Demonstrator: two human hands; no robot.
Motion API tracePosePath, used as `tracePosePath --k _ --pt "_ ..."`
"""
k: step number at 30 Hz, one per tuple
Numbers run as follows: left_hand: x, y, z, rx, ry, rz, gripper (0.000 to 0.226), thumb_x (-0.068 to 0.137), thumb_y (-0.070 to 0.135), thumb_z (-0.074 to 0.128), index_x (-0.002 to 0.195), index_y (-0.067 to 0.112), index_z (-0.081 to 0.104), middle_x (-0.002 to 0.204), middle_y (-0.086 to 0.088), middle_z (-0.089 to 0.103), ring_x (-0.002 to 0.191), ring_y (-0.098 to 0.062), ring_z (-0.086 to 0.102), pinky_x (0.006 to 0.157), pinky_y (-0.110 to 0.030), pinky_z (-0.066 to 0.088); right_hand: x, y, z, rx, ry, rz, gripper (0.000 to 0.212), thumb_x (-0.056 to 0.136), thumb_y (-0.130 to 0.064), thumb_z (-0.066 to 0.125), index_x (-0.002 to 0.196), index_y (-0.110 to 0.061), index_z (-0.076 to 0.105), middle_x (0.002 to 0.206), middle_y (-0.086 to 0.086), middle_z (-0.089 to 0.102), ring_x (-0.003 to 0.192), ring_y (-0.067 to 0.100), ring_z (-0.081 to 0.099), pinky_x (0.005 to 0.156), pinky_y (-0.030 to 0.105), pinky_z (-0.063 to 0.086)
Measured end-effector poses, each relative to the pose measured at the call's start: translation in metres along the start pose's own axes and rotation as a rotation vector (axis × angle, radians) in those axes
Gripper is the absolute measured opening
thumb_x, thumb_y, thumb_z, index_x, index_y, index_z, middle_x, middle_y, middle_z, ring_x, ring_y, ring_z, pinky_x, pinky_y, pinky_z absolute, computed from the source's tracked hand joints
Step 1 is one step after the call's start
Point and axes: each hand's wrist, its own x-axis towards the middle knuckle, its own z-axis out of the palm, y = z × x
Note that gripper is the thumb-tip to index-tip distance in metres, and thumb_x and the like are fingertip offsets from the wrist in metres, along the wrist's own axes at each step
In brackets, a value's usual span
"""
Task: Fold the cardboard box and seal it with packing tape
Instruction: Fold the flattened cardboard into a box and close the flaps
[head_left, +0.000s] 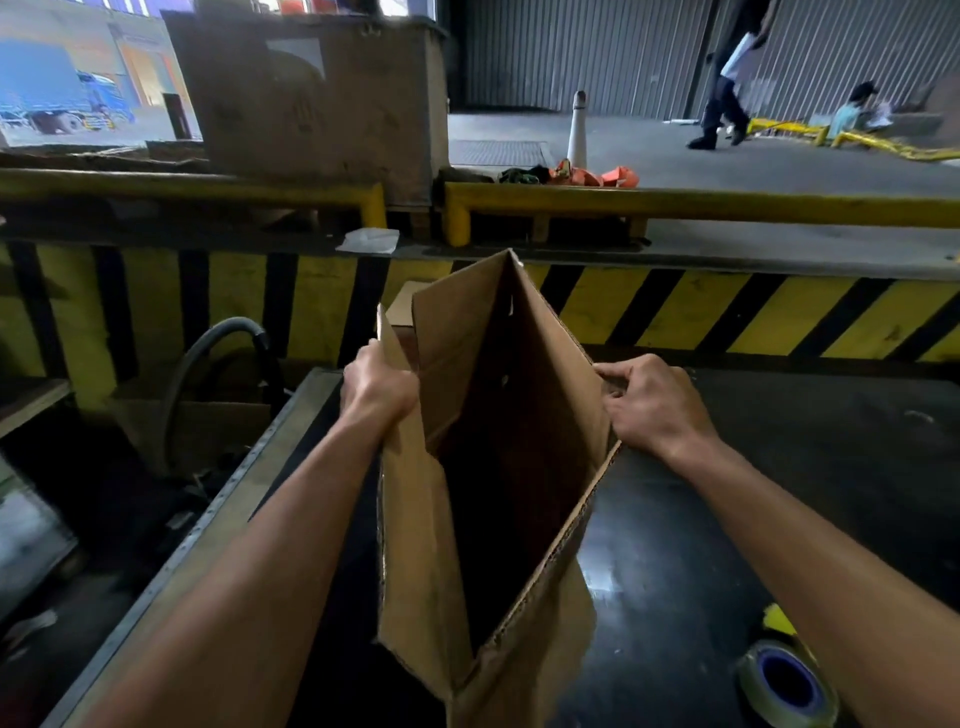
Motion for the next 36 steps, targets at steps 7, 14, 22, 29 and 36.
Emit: tracePosePath --k 7,14,22,29,36 --pt "0.017 0.003 -0.003 0.134 -0.027 0.132 0.04 0.092 0.007 0.05 0.13 0.003 0.057 0.126 -0.023 0.061 0.114 -0.043 0.058 0.097 -0.053 0.053 -0.034 0.01 -0.024 -0.236 -0.148 0.15 0.048 0.088 -0.013 0.064 0.131 -0.031 0.057 0.083 -0.003 0.068 0.062 0.015 0.061 0.057 0.035 0.055" --pt "0.017 -0.014 0.0 0.104 -0.015 0.167 0.025 0.097 0.016 0.048 0.112 0.01 0.067 0.106 -0.014 0.067 0.093 -0.031 0.06 0.076 -0.041 0.049 -0.038 -0.003 -0.01 -0.363 -0.514 0.332 0.089 0.079 -0.021 0.061 0.151 -0.036 0.011 0.093 0.003 0.055 0.078 0.023 0.064 0.073 0.042 0.06" --pt "0.017 -0.02 0.008 0.21 -0.013 0.206 0.038 0.096 0.01 0.055 0.134 0.008 0.054 0.123 -0.02 0.065 0.112 -0.04 0.061 0.085 -0.046 0.054 -0.012 0.007 0.023 -0.187 -0.526 0.264 0.101 0.094 -0.006 0.051 0.149 -0.037 -0.027 0.087 0.011 0.06 0.061 0.017 0.058 0.049 0.029 0.046" --pt "-0.011 -0.066 0.021 0.115 -0.309 0.064 0.103 0.091 0.02 0.072 0.163 0.027 -0.002 0.136 -0.016 0.059 0.115 -0.032 0.062 0.086 -0.039 0.053 -0.021 0.022 0.041 -0.13 -0.511 0.208 0.099 0.093 -0.002 0.049 0.149 -0.037 -0.024 0.086 0.012 0.06 0.067 0.024 0.064 0.062 0.036 0.057" --pt "-0.018 -0.093 0.039 0.096 -0.04 0.178 0.04 0.097 0.012 0.061 0.134 0.025 0.057 0.103 0.001 0.063 0.092 -0.021 0.066 0.081 -0.041 0.056 -0.029 0.049 0.064 -0.151 -0.48 0.219 0.096 0.094 -0.007 0.049 0.151 -0.04 -0.02 0.083 0.006 0.055 0.067 0.021 0.062 0.06 0.036 0.057"
